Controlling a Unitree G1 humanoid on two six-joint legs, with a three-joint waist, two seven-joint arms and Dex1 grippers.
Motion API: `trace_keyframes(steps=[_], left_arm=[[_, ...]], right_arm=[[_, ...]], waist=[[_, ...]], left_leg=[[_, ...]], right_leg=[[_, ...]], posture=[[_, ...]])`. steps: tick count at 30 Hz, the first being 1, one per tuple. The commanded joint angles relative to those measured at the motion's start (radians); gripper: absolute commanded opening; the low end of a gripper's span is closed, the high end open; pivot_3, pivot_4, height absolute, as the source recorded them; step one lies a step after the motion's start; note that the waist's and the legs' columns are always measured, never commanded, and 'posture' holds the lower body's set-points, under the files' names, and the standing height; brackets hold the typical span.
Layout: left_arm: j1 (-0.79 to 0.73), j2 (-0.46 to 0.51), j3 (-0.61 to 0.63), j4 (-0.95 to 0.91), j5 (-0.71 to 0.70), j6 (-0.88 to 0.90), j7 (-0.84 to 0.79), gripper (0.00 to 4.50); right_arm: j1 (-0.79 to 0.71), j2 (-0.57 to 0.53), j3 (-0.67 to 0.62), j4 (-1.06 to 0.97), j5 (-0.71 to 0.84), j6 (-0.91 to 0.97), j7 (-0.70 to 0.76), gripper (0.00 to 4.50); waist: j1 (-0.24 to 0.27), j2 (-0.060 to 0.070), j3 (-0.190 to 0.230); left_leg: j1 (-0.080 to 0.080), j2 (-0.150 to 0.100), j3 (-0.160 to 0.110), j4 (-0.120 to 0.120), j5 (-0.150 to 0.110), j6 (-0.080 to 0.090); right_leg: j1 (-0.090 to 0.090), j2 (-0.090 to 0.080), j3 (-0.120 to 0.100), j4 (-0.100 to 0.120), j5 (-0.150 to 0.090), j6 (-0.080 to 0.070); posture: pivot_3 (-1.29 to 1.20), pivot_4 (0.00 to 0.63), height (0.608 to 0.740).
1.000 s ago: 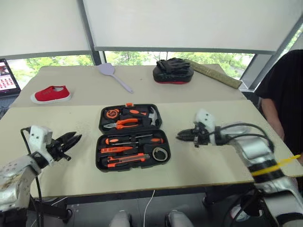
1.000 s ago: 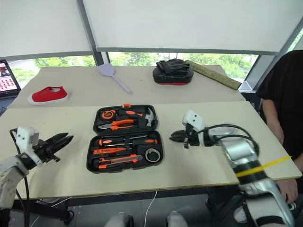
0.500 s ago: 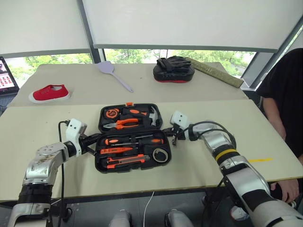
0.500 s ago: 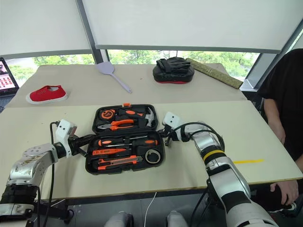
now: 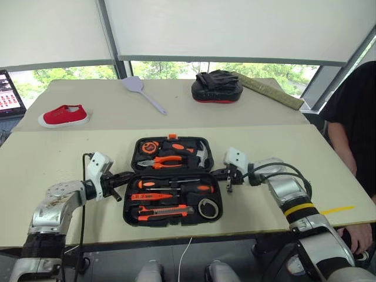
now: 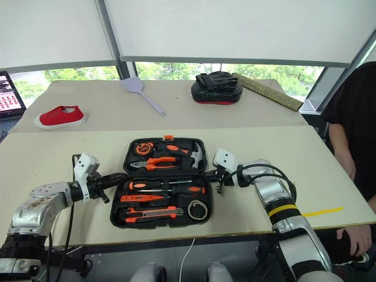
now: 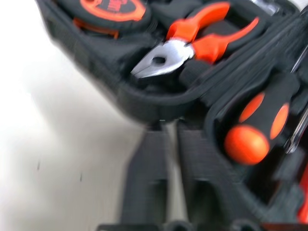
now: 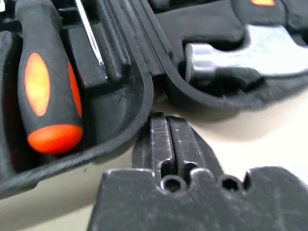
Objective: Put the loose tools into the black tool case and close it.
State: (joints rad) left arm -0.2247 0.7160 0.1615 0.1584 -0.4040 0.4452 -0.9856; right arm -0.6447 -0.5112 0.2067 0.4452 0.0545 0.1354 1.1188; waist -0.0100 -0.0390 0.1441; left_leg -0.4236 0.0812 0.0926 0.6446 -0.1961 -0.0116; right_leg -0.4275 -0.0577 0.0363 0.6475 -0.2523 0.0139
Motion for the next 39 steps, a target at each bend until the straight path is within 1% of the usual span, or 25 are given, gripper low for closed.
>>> trace_keyframes(steps=[1, 2, 3, 4, 5, 6, 7, 8, 9, 11, 13, 16, 19, 23, 28, 31, 33, 34, 35, 39], left_arm=[[0.038, 0.088, 0.085, -0.043, -0.004, 0.086, 0.044, 2.12], [0.043, 0.106, 0.091, -0.045, 0.003, 0.108, 0.059, 2.43], [0.039, 0.123, 0.118, -0.058, -0.034, 0.161, 0.057, 2.94], [0.029, 0.137, 0.141, -0.069, -0.074, 0.212, 0.048, 3.22], [0.001, 0.156, 0.161, -0.082, -0.119, 0.3, 0.051, 3.59], [-0.049, 0.169, 0.17, -0.088, -0.169, 0.41, 0.058, 3.95], [-0.084, 0.177, 0.173, -0.093, -0.201, 0.486, 0.068, 4.33], [-0.12, 0.181, 0.173, -0.091, -0.232, 0.568, 0.078, 4.5], [-0.144, 0.183, 0.173, -0.089, -0.251, 0.622, 0.088, 4.5], [-0.243, 0.159, 0.112, -0.065, -0.233, 0.694, 0.137, 4.5], [-0.345, 0.106, 0.066, -0.003, -0.175, 0.72, 0.24, 4.5], [-0.406, 0.079, 0.018, 0.055, -0.129, 0.725, 0.283, 4.5], [-0.448, 0.066, -0.026, 0.111, -0.093, 0.71, 0.296, 4.5], [-0.491, 0.047, -0.039, 0.161, -0.077, 0.709, 0.302, 4.5], [-0.513, 0.038, -0.059, 0.196, -0.057, 0.696, 0.301, 4.5], [-0.519, 0.035, -0.058, 0.206, -0.051, 0.695, 0.301, 4.5], [-0.518, 0.035, -0.062, 0.21, -0.05, 0.697, 0.293, 3.98], [-0.516, 0.033, -0.064, 0.209, -0.054, 0.704, 0.288, 3.84], [-0.514, 0.03, -0.065, 0.208, -0.058, 0.708, 0.283, 3.37], [-0.501, 0.005, -0.052, 0.22, -0.082, 0.723, 0.259, 2.04]], right_arm=[[0.036, -0.103, -0.06, -0.129, 0.049, 0.112, 0.05, 1.79], [0.044, -0.117, -0.073, -0.154, 0.064, 0.142, 0.053, 2.12], [0.048, -0.138, -0.087, -0.197, 0.091, 0.21, 0.064, 2.59], [0.048, -0.154, -0.099, -0.238, 0.123, 0.287, 0.078, 2.85], [0.03, -0.16, -0.117, -0.283, 0.153, 0.413, 0.055, 3.18], [-0.017, -0.156, -0.117, -0.307, 0.142, 0.578, -0.007, 3.51], [-0.051, -0.152, -0.113, -0.323, 0.133, 0.696, -0.058, 3.84], [-0.078, -0.151, -0.101, -0.335, 0.13, 0.776, -0.083, 4.18], [-0.094, -0.151, -0.091, -0.345, 0.132, 0.825, -0.096, 4.48], [-0.174, -0.107, -0.085, -0.319, 0.186, 0.978, -0.104, 4.48], [-0.259, -0.052, -0.076, -0.228, 0.181, 1.075, -0.162, 4.48], [-0.313, -0.017, -0.055, -0.131, 0.157, 1.067, -0.208, 4.48], [-0.371, 0.037, -0.065, 0.004, 0.143, 1.03, -0.272, 4.48], [-0.43, 0.089, -0.086, 0.134, 0.147, 1.001, -0.319, 4.48], [-0.472, 0.135, -0.109, 0.241, 0.161, 0.978, -0.34, 4.48], [-0.483, 0.146, -0.106, 0.266, 0.157, 0.975, -0.34, 4.48], [-0.485, 0.15, -0.095, 0.283, 0.144, 0.982, -0.348, 4.5], [-0.483, 0.15, -0.089, 0.288, 0.137, 0.978, -0.351, 3.98], [-0.482, 0.15, -0.084, 0.292, 0.133, 0.978, -0.351, 3.75], [-0.479, 0.154, -0.086, 0.297, 0.138, 0.991, -0.351, 2.42]], waist=[[0.001, 0.0, 0.0], [0.0, 0.0, 0.0], [-0.002, 0.0, 0.0], [-0.002, 0.0, 0.0], [-0.004, 0.0, 0.0], [-0.005, -0.001, 0.001], [-0.007, -0.001, 0.001], [-0.007, -0.001, 0.002], [-0.007, -0.001, 0.002], [-0.005, -0.001, 0.002], [-0.005, -0.001, 0.002], [-0.004, -0.001, 0.001], [-0.005, -0.001, 0.002], [-0.005, -0.001, 0.002], [-0.006, -0.001, 0.002], [-0.006, -0.001, 0.002], [-0.007, -0.001, 0.002], [-0.007, -0.001, 0.002], [-0.007, -0.001, 0.002], [-0.007, -0.001, 0.002]], left_leg=[[0.0, 0.0, 0.0, 0.0, 0.0, 0.0], [0.0, 0.0, 0.0, 0.0, 0.0, 0.0], [0.001, 0.0, 0.0, 0.0, 0.0, 0.0], [0.001, 0.0, 0.0, 0.0, 0.0, 0.0], [0.001, 0.0, 0.0, 0.0, 0.0, 0.0], [0.002, 0.0, 0.0, 0.0, 0.0, 0.0], [0.002, 0.001, -0.001, 0.0, 0.001, -0.001], [0.002, 0.001, -0.001, 0.001, 0.001, -0.001], [0.001, 0.001, -0.001, 0.001, 0.003, -0.002], [0.002, 0.001, -0.001, 0.001, 0.004, -0.002], [0.003, 0.0, -0.001, 0.001, 0.004, -0.002], [0.002, 0.0, -0.003, 0.001, 0.004, -0.002], [-0.002, -0.001, -0.002, 0.001, 0.003, -0.001], [-0.013, -0.002, -0.003, 0.0, 0.003, -0.001], [-0.014, -0.002, -0.003, 0.001, 0.003, -0.001], [-0.014, -0.002, -0.003, 0.001, 0.004, -0.001], [-0.014, -0.002, -0.003, 0.001, 0.004, -0.001], [-0.014, -0.002, -0.004, 0.001, 0.004, -0.001], [-0.014, -0.002, -0.004, 0.002, 0.004, -0.002], [-0.012, -0.002, -0.004, 0.003, 0.004, -0.002]], right_leg=[[0.0, 0.0, 0.0, 0.0, 0.0, 0.0], [0.0, 0.0, 0.0, 0.0, 0.0, 0.0], [0.0, 0.0, 0.0, 0.0, 0.0, 0.0], [0.0, 0.0, 0.0, 0.0, 0.0, 0.0], [0.0, 0.0, 0.0, 0.001, 0.0, 0.0], [0.001, 0.0, 0.0, 0.001, 0.0, 0.0], [0.001, 0.001, 0.0, 0.001, 0.0, 0.0], [0.0, 0.001, 0.0, 0.003, 0.0, -0.001], [-0.001, 0.001, 0.0, 0.002, 0.001, -0.001], [0.0, 0.001, 0.0, 0.002, 0.001, -0.001], [0.001, 0.001, 0.0, 0.002, 0.001, -0.001], [0.001, 0.002, 0.0, 0.002, 0.001, -0.001], [-0.002, 0.001, 0.0, 0.001, 0.001, -0.001], [-0.014, 0.001, 0.001, 0.003, 0.001, 0.0], [-0.014, 0.0, 0.0, 0.002, 0.001, 0.0], [-0.013, 0.0, 0.0, 0.003, 0.002, 0.0], [-0.013, 0.0, 0.0, 0.004, 0.002, 0.0], [-0.013, 0.0, 0.0, 0.005, 0.002, 0.0], [-0.014, 0.0, 0.0, 0.006, 0.002, 0.0], [-0.013, 0.0, 0.001, 0.009, 0.002, 0.0]], posture=[[0.0, 0.15, 0.74], [0.0, 0.15, 0.74], [0.0, 0.15, 0.74], [0.0, 0.15, 0.74], [0.0, 0.15, 0.74], [0.0, 0.15, 0.74], [0.0, 0.15, 0.74], [0.0, 0.15, 0.74], [0.0, 0.15, 0.74], [0.0, 0.15, 0.74], [0.0, 0.15, 0.74], [0.0, 0.15, 0.74], [0.0, 0.15, 0.74], [0.0, 0.15, 0.74], [0.0, 0.15, 0.74], [0.0, 0.15, 0.74], [0.0, 0.15, 0.74], [0.0, 0.15, 0.74], [0.0, 0.15, 0.74], [0.0, 0.15, 0.74]])
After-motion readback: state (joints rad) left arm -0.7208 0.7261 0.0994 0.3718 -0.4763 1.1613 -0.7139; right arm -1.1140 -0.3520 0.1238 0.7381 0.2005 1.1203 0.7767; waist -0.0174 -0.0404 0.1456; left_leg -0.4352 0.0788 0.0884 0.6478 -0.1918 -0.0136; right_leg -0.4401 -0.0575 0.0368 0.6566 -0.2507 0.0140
